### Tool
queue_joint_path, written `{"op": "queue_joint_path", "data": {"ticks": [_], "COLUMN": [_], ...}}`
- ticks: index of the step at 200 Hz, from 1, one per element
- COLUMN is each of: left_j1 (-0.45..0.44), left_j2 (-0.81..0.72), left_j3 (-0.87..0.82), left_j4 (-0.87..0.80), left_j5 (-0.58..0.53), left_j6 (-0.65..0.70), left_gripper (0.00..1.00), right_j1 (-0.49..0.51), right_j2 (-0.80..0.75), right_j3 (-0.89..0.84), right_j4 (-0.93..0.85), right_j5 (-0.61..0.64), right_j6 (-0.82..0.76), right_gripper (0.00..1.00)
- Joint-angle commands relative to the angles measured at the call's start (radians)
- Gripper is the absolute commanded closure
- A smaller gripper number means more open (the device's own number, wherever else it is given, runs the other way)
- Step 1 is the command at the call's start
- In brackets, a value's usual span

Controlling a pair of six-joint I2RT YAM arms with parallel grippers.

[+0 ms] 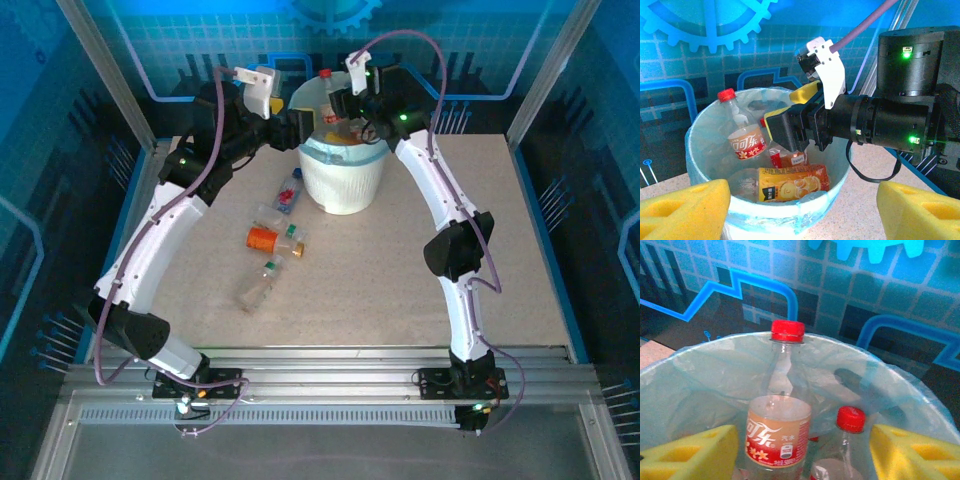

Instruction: Put the plastic bottles in the bin

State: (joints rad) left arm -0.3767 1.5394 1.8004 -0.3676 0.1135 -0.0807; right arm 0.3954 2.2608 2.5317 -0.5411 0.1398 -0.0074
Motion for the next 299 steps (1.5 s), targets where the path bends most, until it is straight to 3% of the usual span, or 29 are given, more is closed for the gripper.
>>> {"op": "queue_joint_path", "data": {"ticks": [1,82,119,158,197,241,299], "left_j1": [0.0,0.002,0.004,0.013,0.018,0.02,0.022], "left_j2": [0.014,-0.014,-0.138,-0.331,-0.544,-0.745,-0.89], "left_j3": [0.005,-0.002,-0.147,-0.354,-0.567,-0.762,-0.893], "left_j4": [0.017,-0.071,-0.094,-0.134,-0.203,-0.29,-0.329], "left_j5": [0.005,-0.039,-0.083,-0.145,-0.218,-0.262,-0.305], "left_j6": [-0.016,-0.019,-0.037,-0.065,-0.069,-0.105,-0.136], "left_gripper": [0.22,0.22,0.22,0.22,0.22,0.22,0.22], "right_j1": [-0.012,0.049,0.164,0.298,0.38,0.459,0.518], "right_j2": [-0.004,-0.077,-0.178,-0.289,-0.408,-0.518,-0.472], "right_j3": [0.03,0.142,0.1,-0.063,-0.38,-0.832,-1.173], "right_j4": [-0.029,-0.142,-0.208,-0.252,-0.203,-0.021,0.26], "right_j5": [-0.056,-0.137,-0.118,-0.078,-0.044,-0.045,-0.059], "right_j6": [0.035,0.0,-0.099,-0.13,0.028,0.218,0.801], "right_gripper": [0.32,0.31,0.29,0.28,0.3,0.31,0.25]}}
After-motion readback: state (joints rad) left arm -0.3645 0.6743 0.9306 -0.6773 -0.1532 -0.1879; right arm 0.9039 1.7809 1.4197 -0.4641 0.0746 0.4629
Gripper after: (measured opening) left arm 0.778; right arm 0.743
